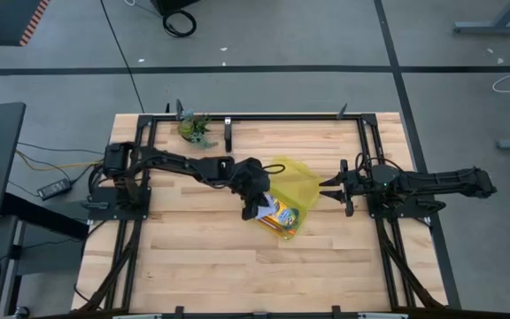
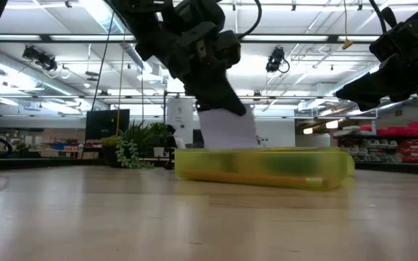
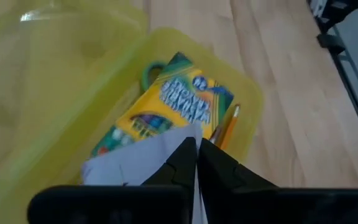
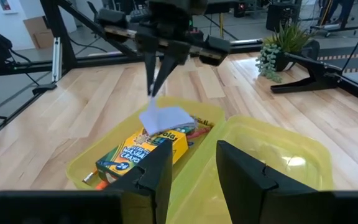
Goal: Pack school essentials
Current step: Put the white sticky notes into the yellow supply box, then return to Home Position
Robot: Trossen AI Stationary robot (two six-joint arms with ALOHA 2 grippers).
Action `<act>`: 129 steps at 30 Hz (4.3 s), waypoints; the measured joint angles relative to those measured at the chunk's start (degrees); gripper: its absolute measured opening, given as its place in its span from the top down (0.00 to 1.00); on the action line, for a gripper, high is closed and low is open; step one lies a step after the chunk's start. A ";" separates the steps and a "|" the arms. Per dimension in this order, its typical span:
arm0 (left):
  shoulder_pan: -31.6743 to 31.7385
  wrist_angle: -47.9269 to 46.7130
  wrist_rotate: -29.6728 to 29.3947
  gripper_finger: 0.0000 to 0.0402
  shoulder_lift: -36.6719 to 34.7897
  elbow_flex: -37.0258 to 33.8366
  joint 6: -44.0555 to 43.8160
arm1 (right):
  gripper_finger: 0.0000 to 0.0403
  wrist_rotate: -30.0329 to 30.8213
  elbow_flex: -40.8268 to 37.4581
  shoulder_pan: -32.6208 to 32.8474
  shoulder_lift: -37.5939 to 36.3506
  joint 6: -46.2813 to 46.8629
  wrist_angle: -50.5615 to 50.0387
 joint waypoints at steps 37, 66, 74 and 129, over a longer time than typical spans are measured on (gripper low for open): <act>-3.40 -11.52 -19.81 0.33 -1.12 0.00 22.37 | 0.67 0.00 0.00 0.00 0.64 0.00 -0.04; -5.26 7.20 -22.51 0.76 -31.96 -24.43 16.79 | 0.67 0.02 -0.04 -0.01 0.99 0.00 0.12; -4.72 14.32 -22.96 0.76 -43.84 -35.92 17.00 | 0.67 0.02 -0.06 0.00 1.51 0.00 0.12; -2.58 4.33 -22.66 0.95 -105.62 -65.89 15.07 | 0.67 0.02 -0.07 0.00 2.10 0.00 0.07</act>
